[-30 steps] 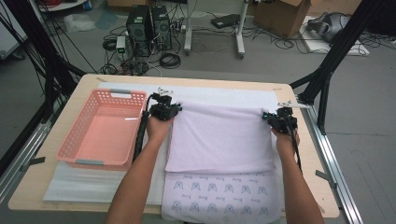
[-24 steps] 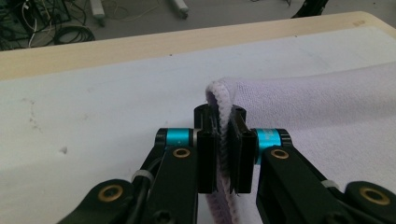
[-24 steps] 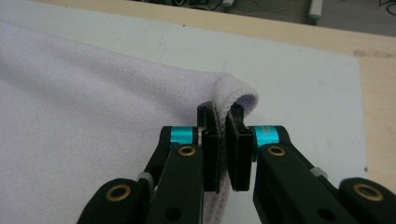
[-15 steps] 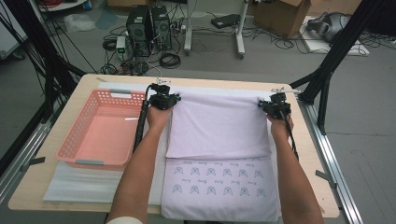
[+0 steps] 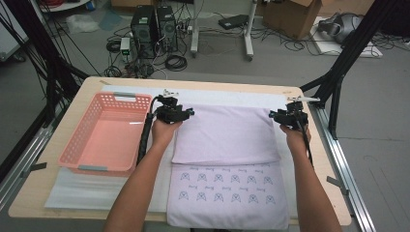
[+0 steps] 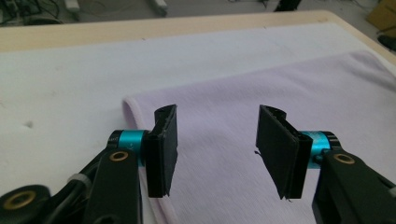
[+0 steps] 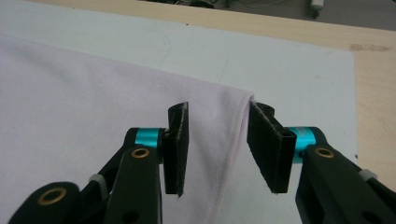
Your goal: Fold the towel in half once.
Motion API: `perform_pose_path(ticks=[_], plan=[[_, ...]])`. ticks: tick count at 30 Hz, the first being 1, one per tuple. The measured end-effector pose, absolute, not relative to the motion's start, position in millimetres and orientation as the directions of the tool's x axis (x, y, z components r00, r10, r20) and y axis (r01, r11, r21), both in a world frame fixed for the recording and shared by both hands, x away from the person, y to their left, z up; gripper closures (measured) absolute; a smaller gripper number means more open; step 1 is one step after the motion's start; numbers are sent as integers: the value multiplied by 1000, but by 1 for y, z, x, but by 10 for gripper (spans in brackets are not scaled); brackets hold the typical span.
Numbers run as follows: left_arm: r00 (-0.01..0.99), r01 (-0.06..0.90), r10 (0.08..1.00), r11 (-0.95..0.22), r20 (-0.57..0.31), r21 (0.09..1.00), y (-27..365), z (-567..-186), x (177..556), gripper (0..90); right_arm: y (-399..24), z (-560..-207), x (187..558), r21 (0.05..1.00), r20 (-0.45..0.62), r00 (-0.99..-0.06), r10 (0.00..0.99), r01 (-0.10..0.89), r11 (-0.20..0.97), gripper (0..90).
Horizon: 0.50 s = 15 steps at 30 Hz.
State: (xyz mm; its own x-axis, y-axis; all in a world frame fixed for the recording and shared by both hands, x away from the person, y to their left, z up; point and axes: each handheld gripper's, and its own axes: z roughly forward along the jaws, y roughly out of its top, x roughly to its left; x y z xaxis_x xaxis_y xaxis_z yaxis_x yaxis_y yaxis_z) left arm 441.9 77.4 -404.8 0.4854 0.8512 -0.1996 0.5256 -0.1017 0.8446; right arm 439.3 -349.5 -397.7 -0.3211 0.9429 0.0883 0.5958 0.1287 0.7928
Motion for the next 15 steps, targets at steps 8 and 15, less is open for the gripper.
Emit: perform_pose_path(ticks=[8, 15], plan=[[524, 502, 825, -97, -213, 859, 79, -404, 410, 459, -346, -395, 405, 773, 96, -377, 921, 611, 170, 569], [555, 476, 809, -118, -194, 871, 84, -405, 372, 446, -338, -400, 375, 743, 91, -438, 894, 627, 232, 596]])
